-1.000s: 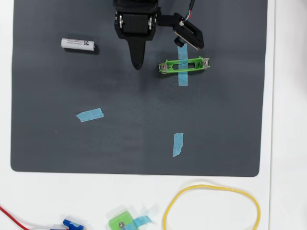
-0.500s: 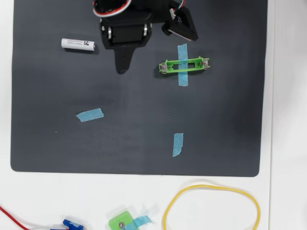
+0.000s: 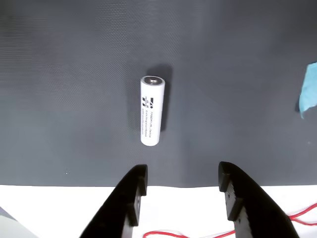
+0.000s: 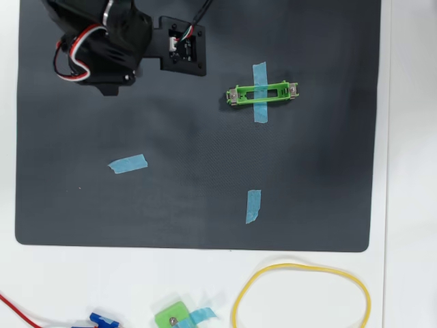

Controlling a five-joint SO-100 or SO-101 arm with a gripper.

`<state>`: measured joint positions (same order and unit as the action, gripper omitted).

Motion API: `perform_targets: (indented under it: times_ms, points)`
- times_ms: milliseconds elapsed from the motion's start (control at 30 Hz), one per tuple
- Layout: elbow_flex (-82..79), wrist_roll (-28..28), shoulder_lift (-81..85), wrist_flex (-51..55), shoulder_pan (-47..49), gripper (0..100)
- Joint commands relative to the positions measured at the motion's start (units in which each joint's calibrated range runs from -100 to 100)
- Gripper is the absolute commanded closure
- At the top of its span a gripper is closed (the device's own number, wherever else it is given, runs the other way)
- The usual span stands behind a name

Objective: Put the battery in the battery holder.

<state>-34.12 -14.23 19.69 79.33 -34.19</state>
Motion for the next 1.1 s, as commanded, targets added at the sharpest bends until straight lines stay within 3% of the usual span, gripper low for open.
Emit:
perform_targets:
  times_ms: [0,300,433,500,1067]
  points:
    - [0.0,-0.2,0.0,0.3,-0.9,86]
    - [-0.2,-0.1,-10.3,-3.8,-0.5,86]
    - [-0.1,0.0,-10.4,-3.9,-0.8,85]
    - [-0.3,-0.1,-10.5,-3.9,-0.9,80]
    - [-5.3,-1.1,-17.5,-6.7,-5.9,80]
